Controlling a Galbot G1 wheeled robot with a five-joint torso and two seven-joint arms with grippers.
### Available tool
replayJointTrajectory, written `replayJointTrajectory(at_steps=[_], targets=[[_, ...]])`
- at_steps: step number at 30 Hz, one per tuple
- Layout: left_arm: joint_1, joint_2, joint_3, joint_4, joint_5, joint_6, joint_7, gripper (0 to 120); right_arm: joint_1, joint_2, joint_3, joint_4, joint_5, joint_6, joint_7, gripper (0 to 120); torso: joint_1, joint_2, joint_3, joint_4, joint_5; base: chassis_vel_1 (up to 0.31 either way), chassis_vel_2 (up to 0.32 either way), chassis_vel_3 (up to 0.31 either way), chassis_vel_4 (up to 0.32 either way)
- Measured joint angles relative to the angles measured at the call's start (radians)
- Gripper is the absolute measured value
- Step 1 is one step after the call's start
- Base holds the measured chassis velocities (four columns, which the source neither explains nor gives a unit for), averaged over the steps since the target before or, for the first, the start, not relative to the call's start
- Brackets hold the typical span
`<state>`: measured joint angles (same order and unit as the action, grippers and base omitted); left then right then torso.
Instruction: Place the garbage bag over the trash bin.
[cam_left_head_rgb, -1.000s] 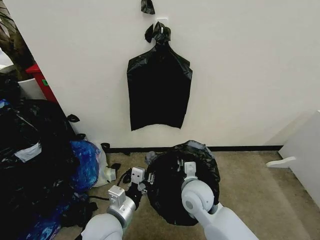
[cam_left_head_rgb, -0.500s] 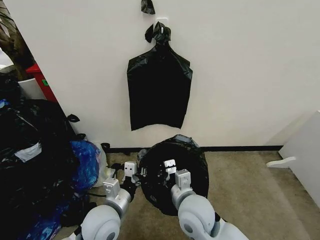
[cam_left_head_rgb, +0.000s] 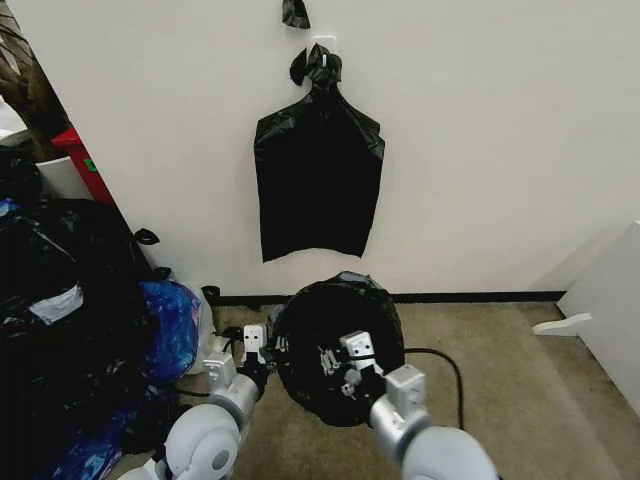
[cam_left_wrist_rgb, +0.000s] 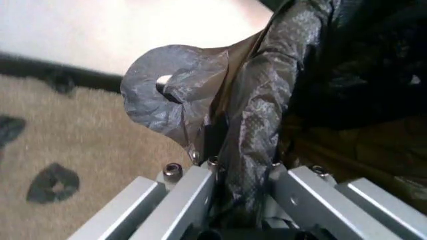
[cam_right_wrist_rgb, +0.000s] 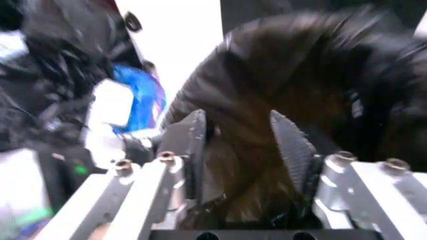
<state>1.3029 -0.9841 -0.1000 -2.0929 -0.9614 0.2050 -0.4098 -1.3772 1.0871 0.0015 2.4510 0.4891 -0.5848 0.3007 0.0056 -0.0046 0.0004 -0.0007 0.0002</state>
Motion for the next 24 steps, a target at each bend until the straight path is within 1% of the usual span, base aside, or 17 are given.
replayJointTrajectory(at_steps=[1, 2, 3, 5, 7, 8, 9, 10, 11, 13, 14, 15, 17, 21, 22, 23, 24], targets=[[-0.007, -0.004, -0.003, 0.008, -0.031, 0.0, -0.01, 0, -0.007, -0.004, 0.035, 0.024, 0.025, -0.002, -0.024, 43, 0.0, 0.0, 0.0, 0.0001, 0.0002, 0.0, 0.0, 0.0, 0.0], [-0.015, -0.007, -0.007, 0.014, -0.067, 0.001, -0.02, 0, -0.013, -0.014, 0.084, 0.048, 0.065, -0.002, -0.043, 50, 0.0, 0.0, 0.0, 0.0001, 0.0001, 0.0, 0.0, 0.0, 0.0], [-0.015, -0.007, -0.007, 0.014, -0.067, 0.001, -0.02, 0, -0.013, -0.014, 0.084, 0.048, 0.065, -0.002, -0.043, 50, 0.0, 0.0, 0.0, 0.0001, 0.0001, 0.0, 0.0, 0.0, 0.0], [-0.027, -0.013, -0.012, 0.018, -0.125, 0.004, -0.037, 0, -0.025, -0.045, 0.154, 0.056, 0.119, 0.0, -0.057, 56, 0.0, 0.0, 0.0, 0.0001, 0.0002, 0.0, 0.0, 0.0, 0.0], [-0.036, -0.022, -0.017, 0.019, -0.204, 0.006, -0.059, 0, -0.028, -0.078, 0.199, 0.057, 0.166, 0.01, -0.029, 65, 0.0, 0.0, 0.0, 0.0, 0.0002, 0.0, 0.0, 0.0, 0.0], [-0.037, -0.032, -0.021, 0.019, -0.266, 0.007, -0.08, 0, -0.028, -0.096, 0.222, 0.057, 0.211, 0.025, 0.005, 70, 0.0, 0.0, 0.0, -0.0001, 0.0002, 0.0, 0.0, 0.0, 0.0], [-0.037, -0.032, -0.021, 0.019, -0.266, 0.007, -0.08, 0, -0.028, -0.096, 0.222, 0.057, 0.211, 0.025, 0.005, 70, 0.0, 0.0, 0.0, -0.0001, 0.0002, 0.0, 0.0, 0.0, 0.0], [-0.032, -0.04, -0.026, 0.015, -0.309, 0.006, -0.099, 0, -0.026, -0.107, 0.237, 0.057, 0.261, 0.046, 0.035, 75, 0.0, 0.0, 0.0, -0.0002, 0.0001, 0.0, 0.0, 0.0, 0.0], [-0.02, -0.049, -0.03, 0.011, -0.346, 0.004, -0.113, 0, -0.024, -0.111, 0.261, 0.057, 0.33, 0.077, 0.051, 80, 0.0, 0.0, 0.0, 0.0003, 0.0001, 0.0, 0.0, 0.0, 0.0], [-0.007, -0.058, -0.038, 0.011, -0.375, -0.001, -0.121, 0, -0.031, -0.105, 0.312, 0.055, 0.431, 0.115, 0.036, 87, 0.0, 0.0, 0.0, 0.0006, 0.0001, 0.0, 0.0, 0.0, 0.0], [-0.004, -0.062, -0.047, 0.014, -0.396, -0.005, -0.127, 0, -0.044, -0.095, 0.364, 0.052, 0.509, 0.131, 0.014, 91, 0.0, 0.0, 0.0, 0.0002, 0.0, 0.0, 0.0, 0.0, 0.0], [-0.004, -0.062, -0.047, 0.014, -0.396, -0.005, -0.127, 0, -0.044, -0.095, 0.364, 0.052, 0.509, 0.131, 0.014, 91, 0.0, 0.0, 0.0, 0.0002, 0.0, 0.0, 0.0, 0.0, 0.0], [-0.009, -0.067, -0.071, 0.023, -0.45, -0.01, -0.146, 0, -0.076, -0.081, 0.469, 0.049, 0.641, 0.142, -0.017, 98, 0.0, 0.0, 0.0, 0.0003, 0.0002, 0.0, 0.0, 0.0, 0.0], [-0.034, -0.075, -0.098, 0.042, -0.531, -0.009, -0.167, 0, -0.145, -0.074, 0.635, 0.004, 0.803, 0.143, -0.097, 100, 0.0, 0.0, 0.0, -0.0001, 0.0001, 0.0, 0.0, 0.0, 0.0], [-0.04, -0.075, -0.109, 0.047, -0.559, -0.007, -0.171, 0, -0.186, -0.076, 0.705, -0.032, 0.858, 0.14, -0.163, 100, 0.0, 0.0, 0.0, -0.0001, 0.0001, 0.0, 0.0, 0.0, 0.0], [-0.04, -0.075, -0.109, 0.047, -0.559, -0.007, -0.171, 0, -0.186, -0.076, 0.705, -0.032, 0.858, 0.14, -0.163, 100, 0.0, 0.0, 0.0, -0.0001, 0.0001, 0.0, 0.0, 0.0, 0.0], [-0.045, -0.075, -0.122, 0.05, -0.587, -0.004, -0.172, 0, -0.21, -0.078, 0.74, -0.06, 0.877, 0.137, -0.206, 100, 0.0, 0.0, 0.0, -0.0002, 0.0001, 0.0, 0.0, 0.0, 0.0]])
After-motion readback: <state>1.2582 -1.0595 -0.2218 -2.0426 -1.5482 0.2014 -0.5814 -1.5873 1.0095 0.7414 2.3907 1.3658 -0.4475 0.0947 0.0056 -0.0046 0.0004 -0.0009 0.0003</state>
